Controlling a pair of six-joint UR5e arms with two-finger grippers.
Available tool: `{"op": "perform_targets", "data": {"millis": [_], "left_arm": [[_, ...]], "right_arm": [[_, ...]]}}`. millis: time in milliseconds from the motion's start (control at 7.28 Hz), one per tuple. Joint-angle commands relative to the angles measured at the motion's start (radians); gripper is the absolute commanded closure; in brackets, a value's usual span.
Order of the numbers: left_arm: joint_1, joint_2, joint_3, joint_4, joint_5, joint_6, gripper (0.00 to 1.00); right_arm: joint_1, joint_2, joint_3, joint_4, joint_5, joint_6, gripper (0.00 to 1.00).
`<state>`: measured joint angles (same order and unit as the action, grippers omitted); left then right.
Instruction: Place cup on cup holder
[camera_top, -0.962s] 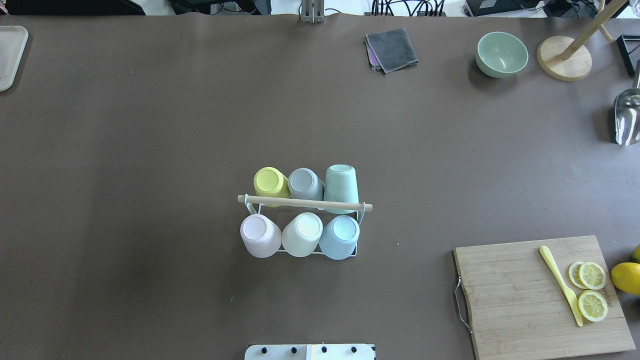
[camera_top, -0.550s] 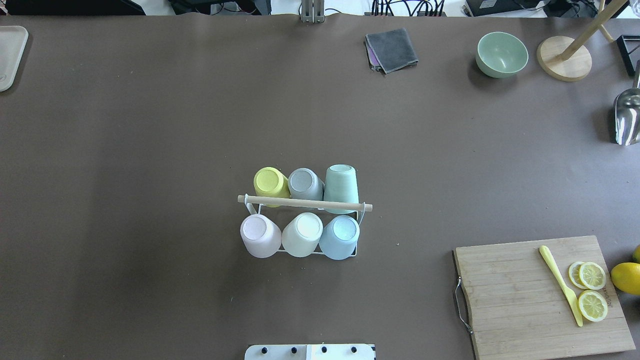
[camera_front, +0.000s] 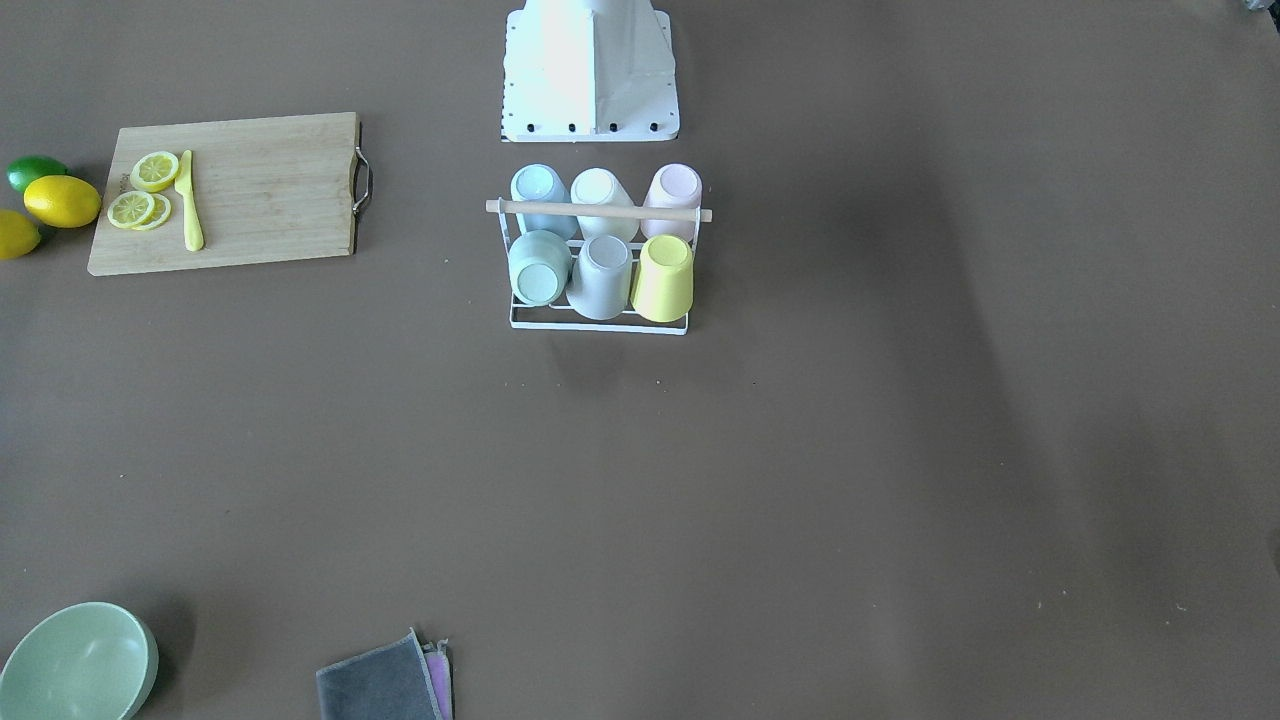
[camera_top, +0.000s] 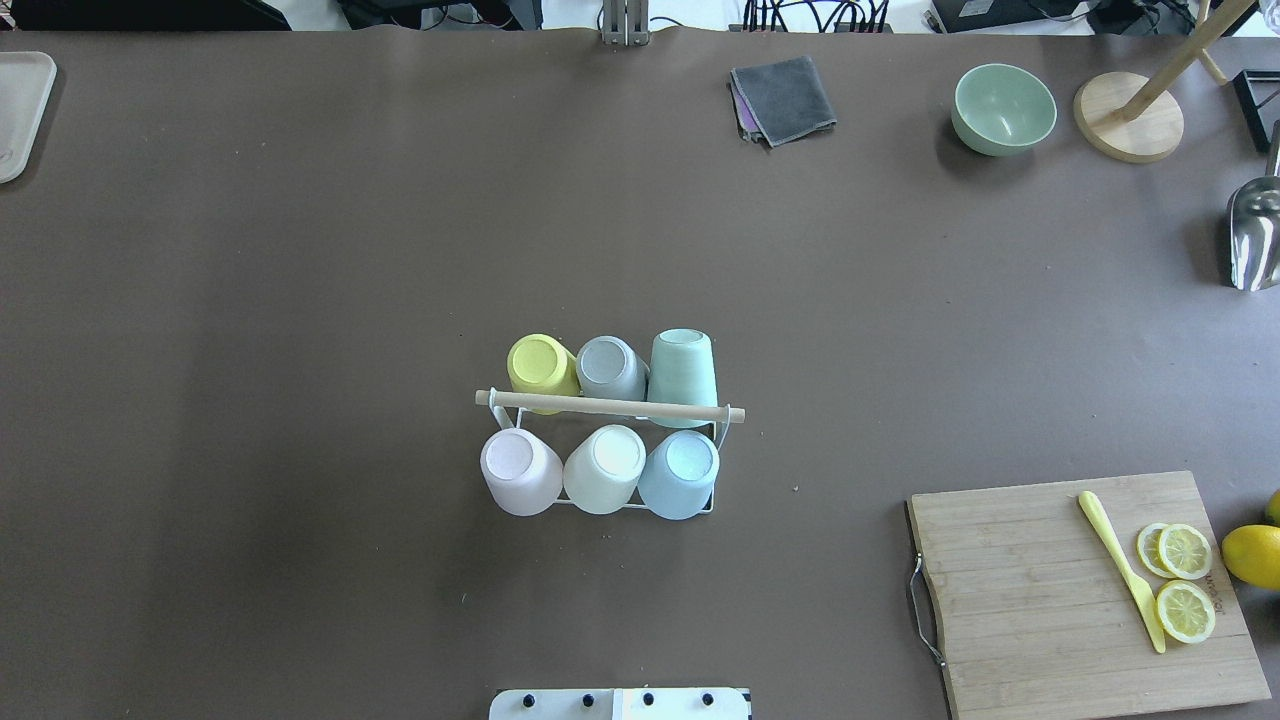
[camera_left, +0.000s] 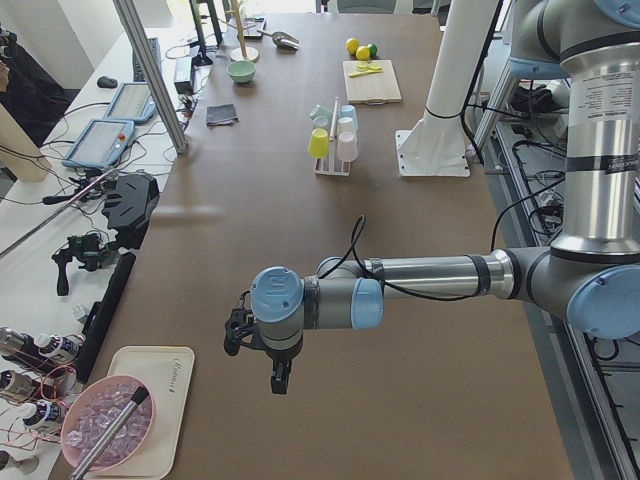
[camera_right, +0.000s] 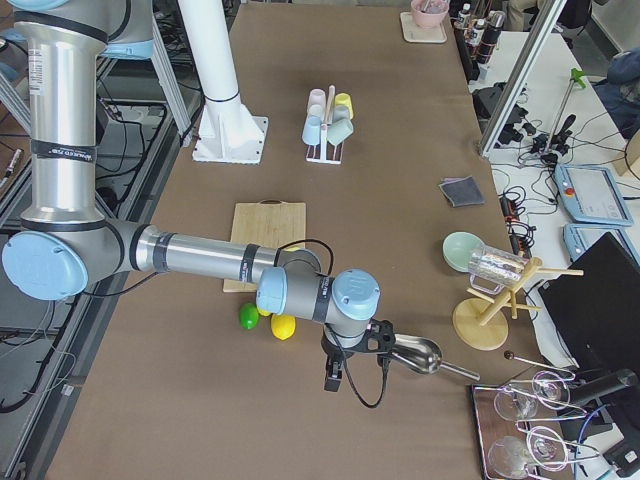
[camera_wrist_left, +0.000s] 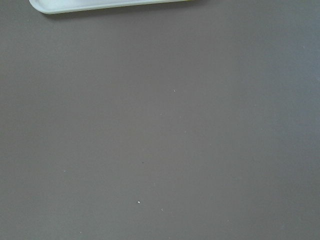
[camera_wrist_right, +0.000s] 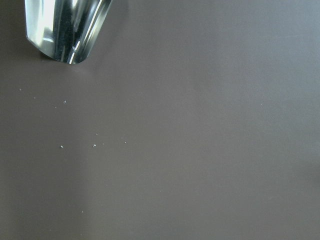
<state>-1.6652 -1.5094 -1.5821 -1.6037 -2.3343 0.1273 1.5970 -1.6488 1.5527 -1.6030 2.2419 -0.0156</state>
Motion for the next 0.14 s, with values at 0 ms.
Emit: {"op": "perform_targets", "data": {"millis": [0], "left_arm": [[-0.001, 0.0, -0.003, 0.001, 0.001, -0.002, 0.02]], "right_arm": [[0.0, 0.001, 0.001, 0.0, -0.001, -0.001, 0.0]]}}
